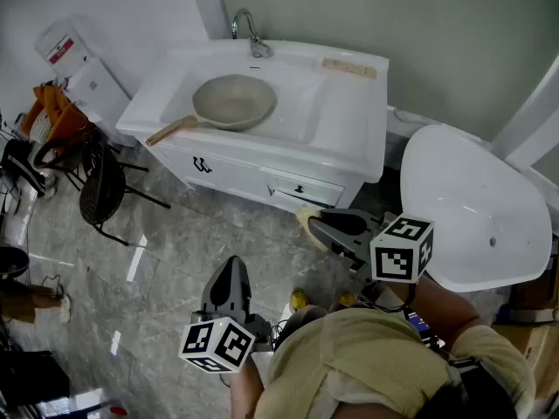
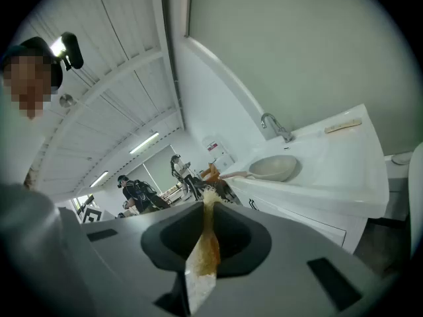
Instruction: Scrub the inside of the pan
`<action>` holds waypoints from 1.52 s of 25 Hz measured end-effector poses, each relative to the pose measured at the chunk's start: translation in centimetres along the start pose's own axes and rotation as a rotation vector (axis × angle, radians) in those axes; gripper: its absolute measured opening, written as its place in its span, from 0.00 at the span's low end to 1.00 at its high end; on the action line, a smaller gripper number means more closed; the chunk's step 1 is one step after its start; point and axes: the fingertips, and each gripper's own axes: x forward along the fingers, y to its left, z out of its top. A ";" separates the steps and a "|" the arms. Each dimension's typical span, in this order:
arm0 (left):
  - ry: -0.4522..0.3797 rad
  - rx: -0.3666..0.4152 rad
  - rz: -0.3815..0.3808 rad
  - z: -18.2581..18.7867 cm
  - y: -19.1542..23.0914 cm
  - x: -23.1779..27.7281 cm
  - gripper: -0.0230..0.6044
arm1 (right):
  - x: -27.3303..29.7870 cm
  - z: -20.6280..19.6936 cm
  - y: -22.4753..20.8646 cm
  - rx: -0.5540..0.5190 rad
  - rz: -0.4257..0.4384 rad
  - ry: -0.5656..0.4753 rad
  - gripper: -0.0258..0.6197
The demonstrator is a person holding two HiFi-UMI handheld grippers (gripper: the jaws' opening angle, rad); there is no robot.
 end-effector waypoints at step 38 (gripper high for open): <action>0.005 0.059 0.075 5.0 10.4 7.3 0.11 | 17.3 2.9 -2.4 -0.017 0.134 0.159 0.14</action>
